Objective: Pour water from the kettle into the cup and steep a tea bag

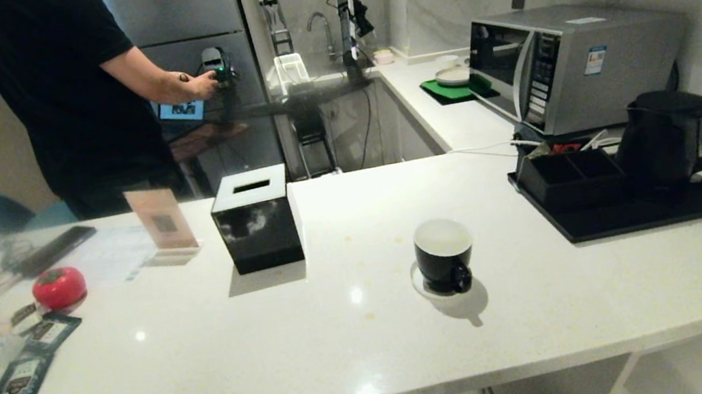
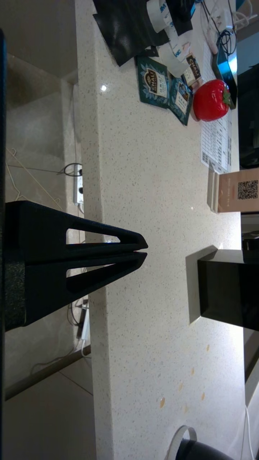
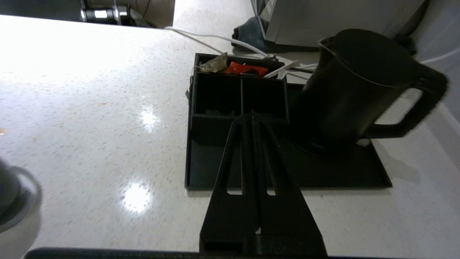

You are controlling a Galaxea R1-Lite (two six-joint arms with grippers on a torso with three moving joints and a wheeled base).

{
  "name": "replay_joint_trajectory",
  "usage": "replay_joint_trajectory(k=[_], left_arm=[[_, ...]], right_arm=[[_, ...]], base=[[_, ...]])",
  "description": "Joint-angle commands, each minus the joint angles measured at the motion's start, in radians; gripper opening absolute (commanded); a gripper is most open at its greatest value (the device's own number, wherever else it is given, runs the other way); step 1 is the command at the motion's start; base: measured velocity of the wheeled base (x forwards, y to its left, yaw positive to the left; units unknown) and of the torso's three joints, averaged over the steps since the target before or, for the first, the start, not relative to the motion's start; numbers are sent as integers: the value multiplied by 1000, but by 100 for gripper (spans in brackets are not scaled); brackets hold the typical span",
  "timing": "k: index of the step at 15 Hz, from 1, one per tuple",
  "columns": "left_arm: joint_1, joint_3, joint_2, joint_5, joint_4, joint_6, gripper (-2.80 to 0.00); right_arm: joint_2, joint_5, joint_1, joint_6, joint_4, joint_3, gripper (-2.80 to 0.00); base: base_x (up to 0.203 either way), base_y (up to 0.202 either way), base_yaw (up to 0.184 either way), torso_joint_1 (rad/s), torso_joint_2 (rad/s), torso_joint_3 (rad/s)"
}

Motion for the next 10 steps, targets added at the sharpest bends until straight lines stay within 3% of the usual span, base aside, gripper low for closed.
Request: replay_joint_trajectory(k=[1, 10], left_arm=[[0, 0, 1, 1, 0, 0, -280], [0, 0, 2, 1, 0, 0, -280]], right_arm=[[142, -1, 0, -1, -1, -73, -280], [522, 2, 1, 6, 35, -439, -280]], base=[[0, 0, 0, 0, 0, 0], [0, 0, 0, 0, 0, 0]])
